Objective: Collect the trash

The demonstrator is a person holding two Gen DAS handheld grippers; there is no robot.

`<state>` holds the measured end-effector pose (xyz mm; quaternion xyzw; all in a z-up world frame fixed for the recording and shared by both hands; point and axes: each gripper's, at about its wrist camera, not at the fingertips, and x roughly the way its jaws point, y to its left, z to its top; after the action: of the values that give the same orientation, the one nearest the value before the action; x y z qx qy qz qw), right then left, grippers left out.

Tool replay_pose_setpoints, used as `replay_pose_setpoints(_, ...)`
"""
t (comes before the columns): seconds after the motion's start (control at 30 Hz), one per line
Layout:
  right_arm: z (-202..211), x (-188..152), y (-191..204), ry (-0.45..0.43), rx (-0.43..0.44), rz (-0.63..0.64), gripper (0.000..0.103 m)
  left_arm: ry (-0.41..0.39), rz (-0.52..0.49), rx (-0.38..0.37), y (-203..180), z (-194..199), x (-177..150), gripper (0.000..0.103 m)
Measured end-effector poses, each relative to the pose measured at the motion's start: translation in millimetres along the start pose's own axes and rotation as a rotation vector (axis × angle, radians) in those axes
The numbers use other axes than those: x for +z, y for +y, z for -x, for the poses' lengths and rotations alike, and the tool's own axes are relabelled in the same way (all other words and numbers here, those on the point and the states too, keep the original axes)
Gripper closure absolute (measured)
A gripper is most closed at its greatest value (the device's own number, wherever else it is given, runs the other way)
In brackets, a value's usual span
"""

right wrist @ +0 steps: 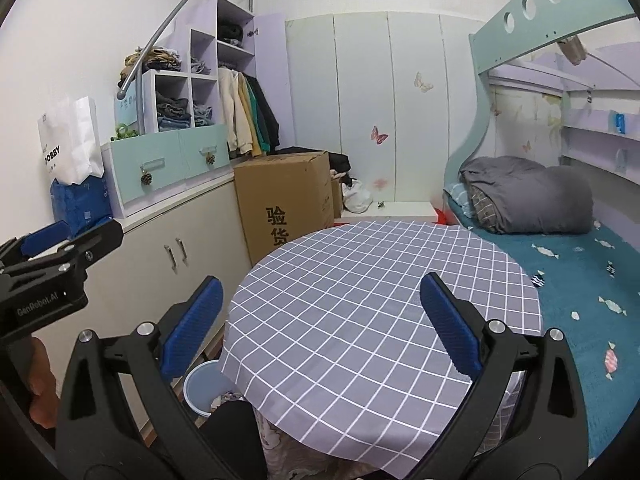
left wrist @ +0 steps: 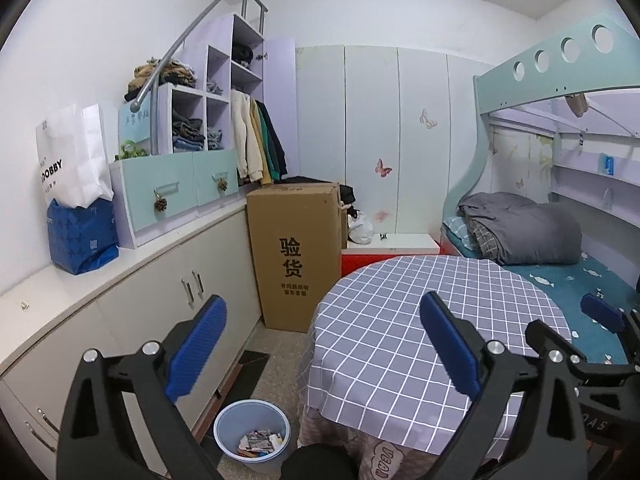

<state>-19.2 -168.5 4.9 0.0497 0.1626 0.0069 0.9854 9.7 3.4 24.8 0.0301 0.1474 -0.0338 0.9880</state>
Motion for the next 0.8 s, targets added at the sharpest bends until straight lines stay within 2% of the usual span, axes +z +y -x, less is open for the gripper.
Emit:
replay_pose_setpoints(0.5,10.2,-4.3,-0.8,-0.018,-0.004,-0.004,0.006,-0.007,-0.016,0.005,-6.0,5.8,-5.7,0.007)
replay_pose_setpoints(0.8,9.0,-7.3,2.7,0.000,-0.001,-0.008,0.006,-0.008,-0.016,0.010,-5.7,4.5,-6.4,0.007)
